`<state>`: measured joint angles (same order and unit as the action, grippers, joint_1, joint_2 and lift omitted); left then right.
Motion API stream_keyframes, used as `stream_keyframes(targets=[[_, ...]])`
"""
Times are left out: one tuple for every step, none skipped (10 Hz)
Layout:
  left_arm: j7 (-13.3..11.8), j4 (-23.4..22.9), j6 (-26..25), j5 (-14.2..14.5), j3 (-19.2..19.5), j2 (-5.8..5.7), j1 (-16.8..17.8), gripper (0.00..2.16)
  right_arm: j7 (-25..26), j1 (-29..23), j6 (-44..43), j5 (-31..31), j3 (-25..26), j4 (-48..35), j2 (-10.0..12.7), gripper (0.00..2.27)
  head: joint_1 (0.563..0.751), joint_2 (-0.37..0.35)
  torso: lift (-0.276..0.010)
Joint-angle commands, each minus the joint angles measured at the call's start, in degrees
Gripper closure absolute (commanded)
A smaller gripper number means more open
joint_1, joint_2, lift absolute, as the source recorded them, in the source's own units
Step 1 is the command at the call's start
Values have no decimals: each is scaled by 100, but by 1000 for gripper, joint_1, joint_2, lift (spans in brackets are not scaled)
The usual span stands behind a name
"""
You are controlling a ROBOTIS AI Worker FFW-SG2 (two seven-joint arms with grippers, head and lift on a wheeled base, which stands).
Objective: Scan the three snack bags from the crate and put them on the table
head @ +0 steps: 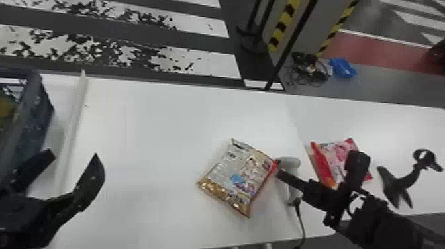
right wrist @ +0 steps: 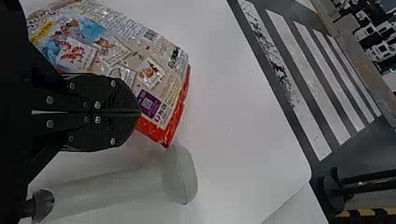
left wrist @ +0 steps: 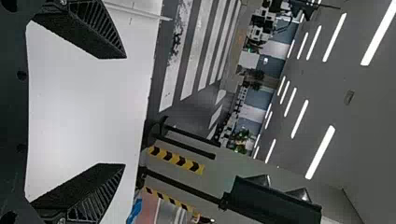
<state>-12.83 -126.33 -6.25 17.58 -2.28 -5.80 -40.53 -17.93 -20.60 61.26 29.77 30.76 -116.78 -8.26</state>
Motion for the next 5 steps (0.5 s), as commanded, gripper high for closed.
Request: stream_keyframes(targets=[[-18, -6, 66, 0, -1, 0, -34, 36, 0, -6, -154, -165, -114, 102, -27, 2047, 695, -317, -94], [-35, -6, 172, 0, 8, 0, -69, 36, 0, -15, -259, -332, -246, 155, -27, 2047, 695, -320, -94], [-70, 3, 277, 26, 34, 0, -113, 36, 17, -15, -312, -428, -352, 181, -27, 2047, 695, -318, -94], [-79, 12, 383, 70, 70, -35, -157, 36, 70, -15, -452, -586, -466, 234, -27, 2047, 695, -312, -94], [-123, 21, 453, 114, 122, -53, -201, 36, 88, -6, -505, -666, -554, 269, -44, 2047, 695, -309, -94]])
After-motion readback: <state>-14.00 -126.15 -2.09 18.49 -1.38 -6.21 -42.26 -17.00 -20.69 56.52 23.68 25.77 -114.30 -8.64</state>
